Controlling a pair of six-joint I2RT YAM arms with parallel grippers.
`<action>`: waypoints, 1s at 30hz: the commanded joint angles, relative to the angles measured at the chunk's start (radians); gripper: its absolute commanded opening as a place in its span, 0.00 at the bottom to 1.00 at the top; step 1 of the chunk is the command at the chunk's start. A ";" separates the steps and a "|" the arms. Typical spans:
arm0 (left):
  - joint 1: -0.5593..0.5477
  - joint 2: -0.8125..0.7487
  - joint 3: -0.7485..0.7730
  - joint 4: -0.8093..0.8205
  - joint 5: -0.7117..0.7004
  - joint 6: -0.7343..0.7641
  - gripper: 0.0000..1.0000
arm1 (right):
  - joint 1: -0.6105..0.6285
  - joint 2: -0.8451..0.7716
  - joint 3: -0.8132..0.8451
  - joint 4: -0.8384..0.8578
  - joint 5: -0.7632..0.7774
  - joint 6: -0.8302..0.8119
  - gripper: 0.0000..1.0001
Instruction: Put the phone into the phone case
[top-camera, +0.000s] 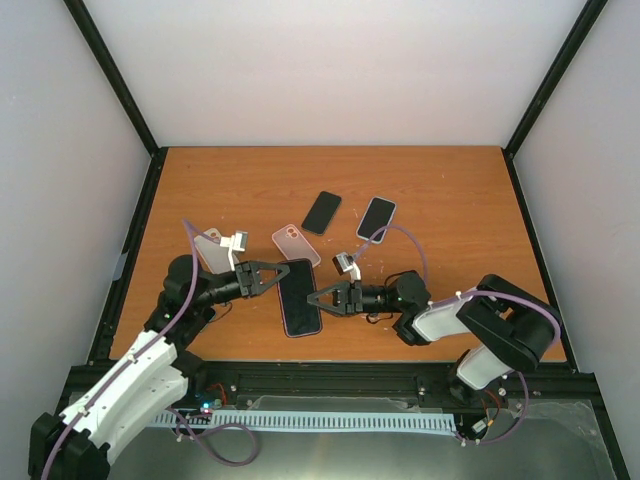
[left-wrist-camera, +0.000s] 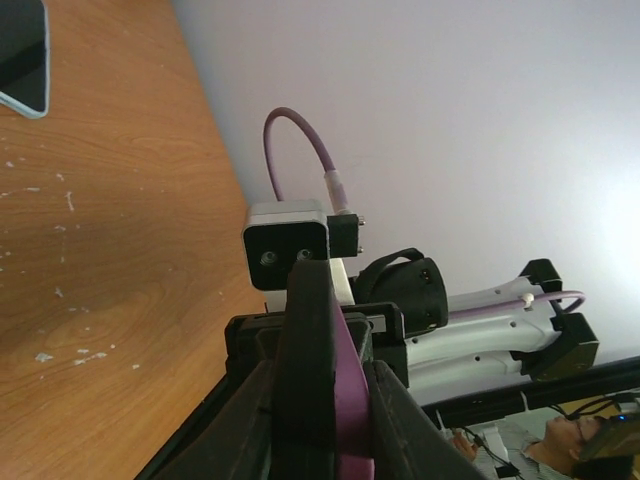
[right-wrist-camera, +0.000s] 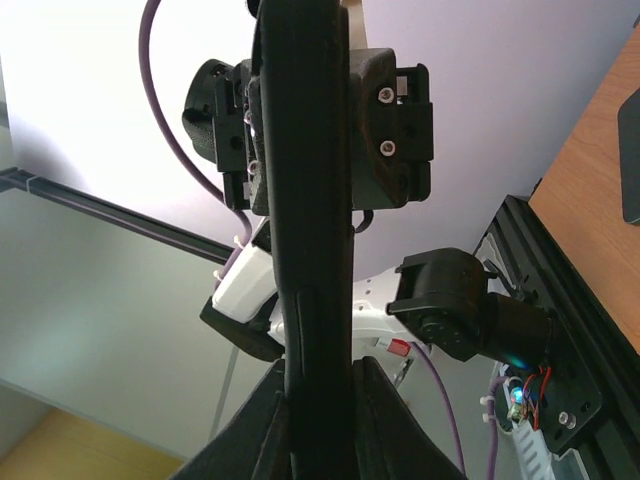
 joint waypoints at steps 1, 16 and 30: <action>-0.003 0.010 0.083 -0.122 -0.050 0.134 0.00 | 0.019 0.008 0.036 0.168 -0.008 0.043 0.13; -0.003 -0.097 -0.019 0.153 0.025 -0.036 0.43 | 0.020 -0.042 0.024 0.158 0.022 0.054 0.09; -0.002 -0.089 0.002 -0.013 -0.048 0.003 0.00 | 0.020 -0.091 0.016 0.095 0.030 0.032 0.24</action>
